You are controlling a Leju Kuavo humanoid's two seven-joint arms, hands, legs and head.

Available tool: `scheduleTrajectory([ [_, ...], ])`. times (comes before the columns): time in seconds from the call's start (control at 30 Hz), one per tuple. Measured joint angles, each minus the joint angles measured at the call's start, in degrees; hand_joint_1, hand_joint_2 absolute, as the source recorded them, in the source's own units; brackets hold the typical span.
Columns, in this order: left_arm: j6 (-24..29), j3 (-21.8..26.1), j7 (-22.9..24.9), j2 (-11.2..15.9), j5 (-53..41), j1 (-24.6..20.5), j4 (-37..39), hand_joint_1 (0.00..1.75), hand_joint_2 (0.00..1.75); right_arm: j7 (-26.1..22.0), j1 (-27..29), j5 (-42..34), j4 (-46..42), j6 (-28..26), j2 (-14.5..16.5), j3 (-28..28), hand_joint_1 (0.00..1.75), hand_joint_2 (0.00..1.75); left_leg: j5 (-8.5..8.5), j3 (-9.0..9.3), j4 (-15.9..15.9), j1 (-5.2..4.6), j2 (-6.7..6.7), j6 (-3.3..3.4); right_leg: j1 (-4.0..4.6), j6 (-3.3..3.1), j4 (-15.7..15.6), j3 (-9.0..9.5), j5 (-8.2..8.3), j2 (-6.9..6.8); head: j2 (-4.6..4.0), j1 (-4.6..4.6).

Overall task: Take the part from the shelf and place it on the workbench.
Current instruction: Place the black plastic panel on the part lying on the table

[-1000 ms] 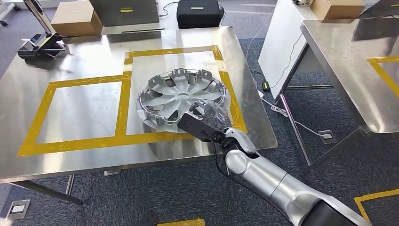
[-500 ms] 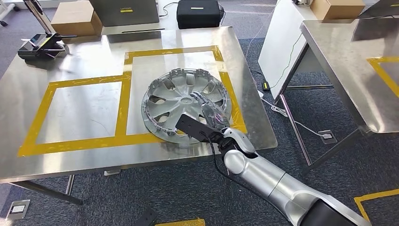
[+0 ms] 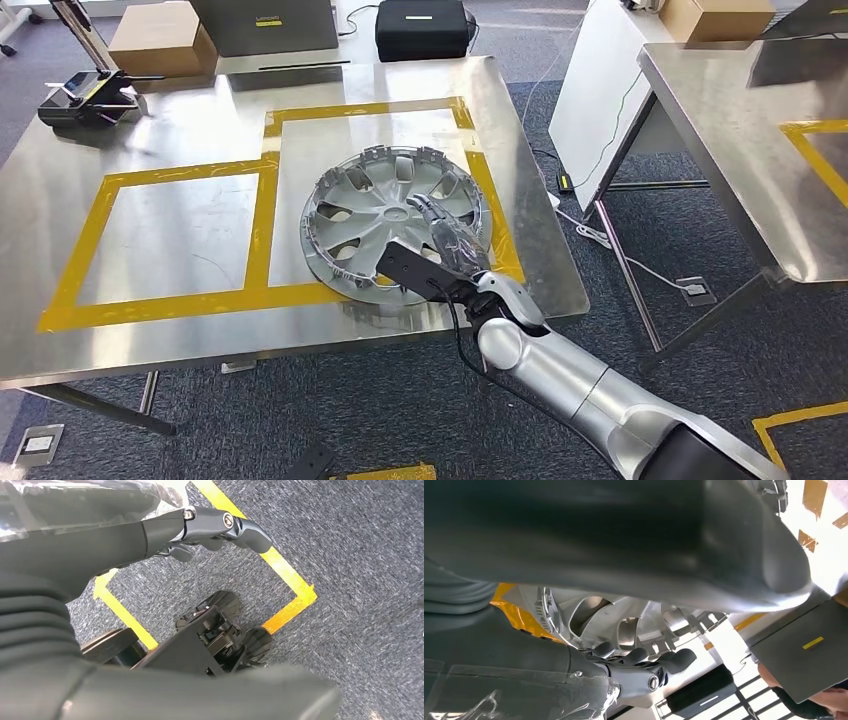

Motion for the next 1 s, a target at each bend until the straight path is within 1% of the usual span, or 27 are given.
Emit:
scheduleTrajectory([
  [0.13,0.09,0.09,0.0,0.0,0.01,0.07,0.0,0.0,0.0,-0.12,0.22,-0.12,-0.6,-1.09,-0.22,-0.26,0.0,0.0,0.0,0.0,0.0,0.0,0.0,0.0,0.0,0.0,0.0,0.0,0.0,0.0,0.0,0.01],
  [0.27,0.16,0.51,-0.05,0.01,0.2,0.31,0.0,0.0,0.0,-1.06,1.08,-2.05,-2.98,-3.01,-0.81,-1.17,0.0,0.0,0.0,0.01,0.0,0.0,0.0,0.0,0.0,0.0,0.0,0.0,0.0,0.0,0.0,0.0],
  [0.63,1.13,1.22,-0.87,0.04,1.18,1.53,0.0,0.0,0.0,-5.64,5.78,-9.3,-16.07,-6.69,-4.39,-6.56,0.0,0.0,-0.01,0.03,0.01,-0.01,0.0,0.0,0.0,0.0,-0.03,0.02,0.0,0.01,0.0,0.02],
  [1.0,1.43,1.43,-1.91,0.07,2.24,1.91,0.0,0.0,0.0,-6.63,10.23,-8.82,-26.68,-8.93,-7.5,-9.91,0.0,0.0,-0.01,0.07,0.0,0.0,0.0,0.0,0.0,0.0,-0.03,0.05,0.0,0.01,0.0,0.0],
])
